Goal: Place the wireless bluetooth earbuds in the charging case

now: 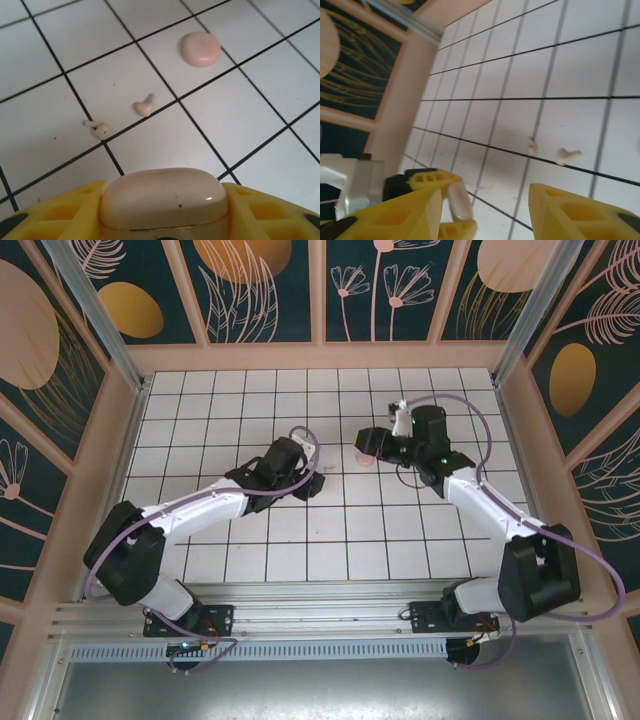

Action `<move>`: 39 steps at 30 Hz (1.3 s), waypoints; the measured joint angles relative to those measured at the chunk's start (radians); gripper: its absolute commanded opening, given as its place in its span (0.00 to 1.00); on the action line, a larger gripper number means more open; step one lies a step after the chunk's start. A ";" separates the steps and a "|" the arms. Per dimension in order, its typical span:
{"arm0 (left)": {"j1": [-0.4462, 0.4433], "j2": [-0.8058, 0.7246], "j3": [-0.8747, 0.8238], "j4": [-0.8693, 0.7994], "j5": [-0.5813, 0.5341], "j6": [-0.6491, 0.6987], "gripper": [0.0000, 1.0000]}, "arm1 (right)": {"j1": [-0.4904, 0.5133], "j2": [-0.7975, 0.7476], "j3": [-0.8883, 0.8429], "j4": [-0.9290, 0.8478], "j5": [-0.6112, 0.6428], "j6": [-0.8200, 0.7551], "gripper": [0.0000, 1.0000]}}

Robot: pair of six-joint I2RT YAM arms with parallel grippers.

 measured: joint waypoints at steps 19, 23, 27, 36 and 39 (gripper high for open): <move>0.000 -0.319 -0.316 0.425 0.203 0.227 0.35 | 0.112 -0.030 0.033 -0.152 -0.198 -0.085 0.49; 0.000 -0.325 -0.332 0.454 0.239 0.256 0.36 | 0.155 -0.034 0.066 -0.191 -0.216 -0.110 0.49; 0.000 -0.329 -0.341 0.465 0.264 0.282 0.35 | 0.163 -0.034 0.103 -0.257 -0.216 -0.141 0.49; 0.000 -0.354 -0.358 0.476 0.273 0.322 0.35 | 0.222 -0.027 0.131 -0.369 -0.215 -0.190 0.49; 0.000 -0.360 -0.358 0.476 0.273 0.327 0.35 | 0.238 -0.008 0.151 -0.392 -0.213 -0.201 0.49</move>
